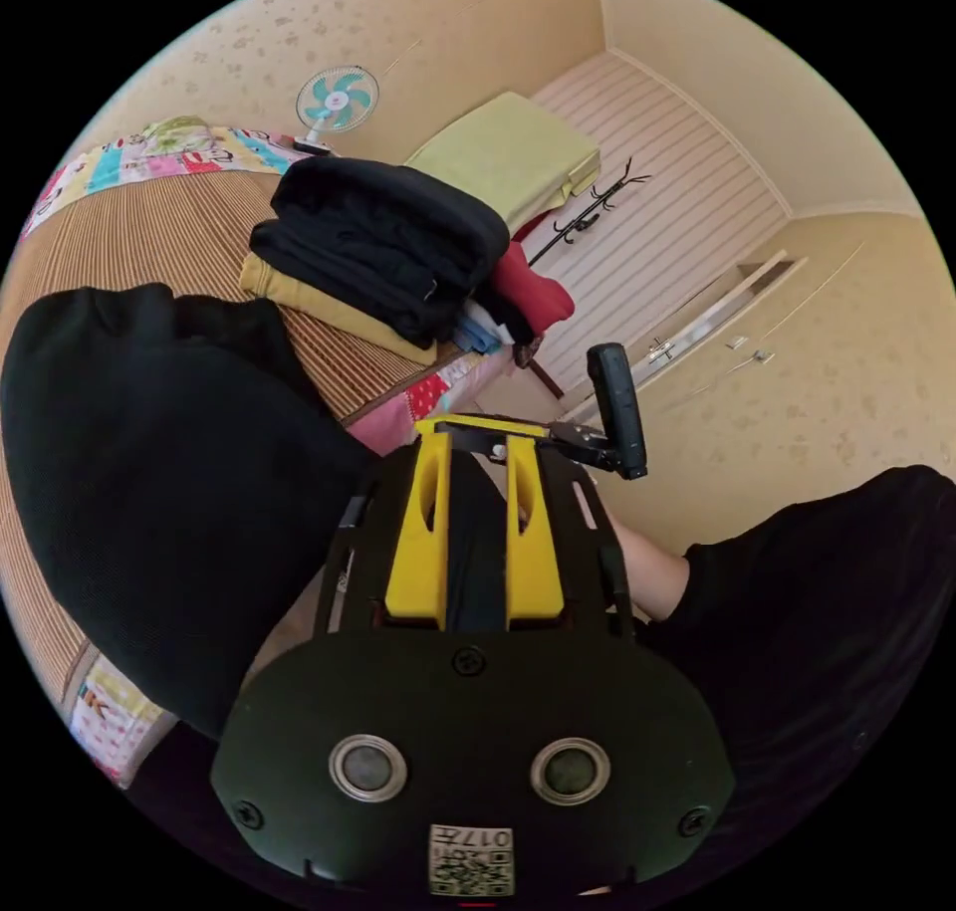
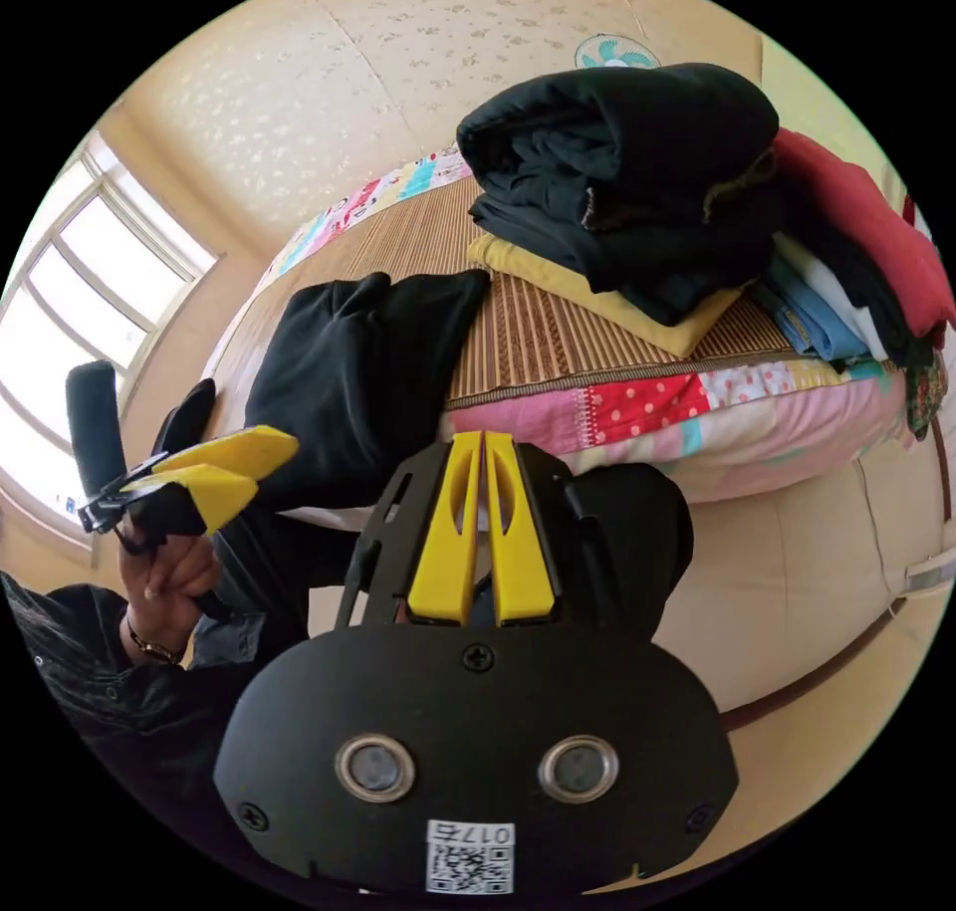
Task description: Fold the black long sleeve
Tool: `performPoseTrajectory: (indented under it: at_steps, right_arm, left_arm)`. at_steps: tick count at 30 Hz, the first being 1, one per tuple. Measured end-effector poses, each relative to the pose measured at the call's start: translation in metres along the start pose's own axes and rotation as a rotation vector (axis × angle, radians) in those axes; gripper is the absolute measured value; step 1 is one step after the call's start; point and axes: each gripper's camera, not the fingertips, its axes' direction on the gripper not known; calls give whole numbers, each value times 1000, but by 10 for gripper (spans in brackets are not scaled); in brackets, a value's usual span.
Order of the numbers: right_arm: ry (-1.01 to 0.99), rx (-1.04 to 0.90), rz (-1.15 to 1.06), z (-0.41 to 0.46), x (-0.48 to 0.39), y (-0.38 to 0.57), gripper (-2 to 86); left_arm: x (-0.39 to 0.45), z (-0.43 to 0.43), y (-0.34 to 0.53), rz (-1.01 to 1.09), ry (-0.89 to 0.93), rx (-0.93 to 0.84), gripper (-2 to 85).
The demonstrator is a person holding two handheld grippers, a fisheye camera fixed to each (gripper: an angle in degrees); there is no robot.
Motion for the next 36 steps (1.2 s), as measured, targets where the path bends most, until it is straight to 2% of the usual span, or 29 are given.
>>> performPoseTrajectory:
  at_steps: [4,6,8,10,13,16,19,21,23,25,28,31,33,35,36]
  right_arm:
    - [-241,23,43,1,22,-20,62]
    - [-385,58,27,0,23,-34,80]
    - [-476,84,-32,3,13,-65,93]
    - [-421,48,-105,16,-3,-97,96]
    - [-305,-203,-221,61,-35,-152,69]
    - [-352,-88,-285,17,-38,-169,46]
    - [-470,84,-167,-44,-2,-151,42]
    - [-397,132,-26,-51,30,-130,44]
    - [-278,17,134,-16,74,-110,54]
    - [-319,-109,210,13,102,-105,75]
    - [-417,-42,262,-2,131,-103,109]
    - [-343,-4,281,-21,146,-109,147]
    - [-401,-39,256,-14,155,-118,165]
    - [-545,-135,307,4,171,-127,177]
    - [-577,-134,314,5,174,-128,179]
  left_arm:
    - [-3,-37,38,-69,-130,95,101]
    - [-19,-66,64,-208,-249,157,115]
    - [-34,-83,81,-308,-257,198,124]
    - [-47,-94,96,-380,-222,229,125]
    - [-59,-103,111,-476,-211,273,125]
    - [-53,-112,115,-473,-195,301,125]
    - [-37,-116,107,-378,-173,284,125]
    - [-27,-110,97,-299,-173,237,125]
    - [-28,-102,90,-290,-215,197,126]
    - [-37,-94,84,-325,-224,162,133]
    - [-53,-91,78,-385,-191,146,144]
    - [-62,-98,79,-449,-206,158,146]
    - [-68,-108,89,-529,-226,185,185]
    - [-71,-120,102,-631,-290,200,228]
    - [-68,-133,111,-637,-307,267,226]
